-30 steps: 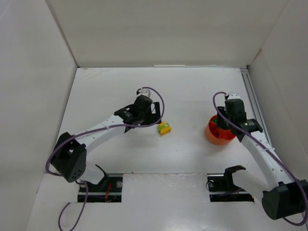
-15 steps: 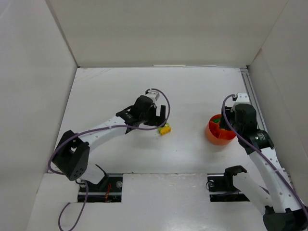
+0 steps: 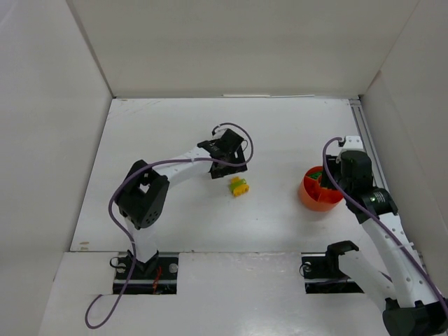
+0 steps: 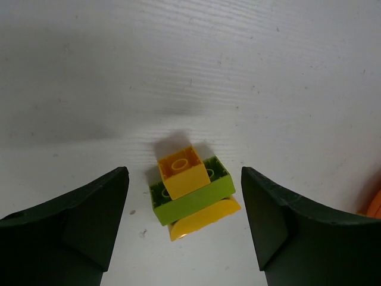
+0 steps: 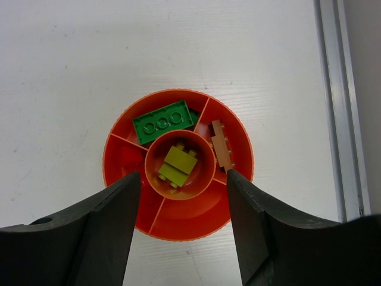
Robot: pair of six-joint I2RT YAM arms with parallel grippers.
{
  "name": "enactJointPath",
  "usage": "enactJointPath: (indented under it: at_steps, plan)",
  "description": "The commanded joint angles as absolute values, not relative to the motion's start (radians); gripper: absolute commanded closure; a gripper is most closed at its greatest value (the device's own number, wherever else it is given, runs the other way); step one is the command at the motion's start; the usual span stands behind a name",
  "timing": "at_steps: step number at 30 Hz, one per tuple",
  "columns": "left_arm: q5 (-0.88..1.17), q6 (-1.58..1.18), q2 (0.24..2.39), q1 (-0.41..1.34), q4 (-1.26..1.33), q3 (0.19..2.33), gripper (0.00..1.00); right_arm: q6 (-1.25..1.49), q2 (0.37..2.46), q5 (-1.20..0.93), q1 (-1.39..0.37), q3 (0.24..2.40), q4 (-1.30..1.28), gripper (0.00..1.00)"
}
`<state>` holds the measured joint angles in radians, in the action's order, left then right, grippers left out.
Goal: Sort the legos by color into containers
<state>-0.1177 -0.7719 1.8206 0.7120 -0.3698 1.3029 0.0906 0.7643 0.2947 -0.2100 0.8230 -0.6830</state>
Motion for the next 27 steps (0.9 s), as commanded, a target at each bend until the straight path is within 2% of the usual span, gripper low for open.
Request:
enactJointPath:
  at_steps: [1, 2, 5, 6, 11, 22, 27]
  plan:
    - [-0.196, -0.974, 1.839, 0.736, -0.497, 1.371, 0.27, 0.106, 0.75, 0.341, -0.206, 0.865, -0.684, 0.35]
    - [-0.215, -0.998, 1.839, 0.747, -0.512, 1.38, 0.31, 0.106, 0.75, 0.35, -0.206, 0.865, -0.684, 0.35]
    - [-0.261, -1.06, 1.864, 0.747, -0.566, 1.391, 0.31, 0.106, 0.741, 0.359, -0.206, 0.865, -0.693, 0.33]
    - [-0.271, -1.104, 1.876, 0.747, -0.578, 1.4, 0.35, 0.106, 0.741, 0.359, -0.206, 0.865, -0.693, 0.33]
    - [-0.282, -1.146, 1.885, 0.747, -0.549, 1.401, 0.41, 0.115, 0.741, 0.359, -0.206, 0.865, -0.693, 0.33]
    - [-0.264, -1.135, 1.959, 0.747, -0.499, 1.447, 0.43, 0.115, 0.741, 0.359, -0.206, 0.865, -0.703, 0.33]
    - [-0.284, -1.135, 1.97, 0.776, -0.499, 1.456, 0.51, 0.115, 0.741, 0.359, -0.206, 0.865, -0.703, 0.33]
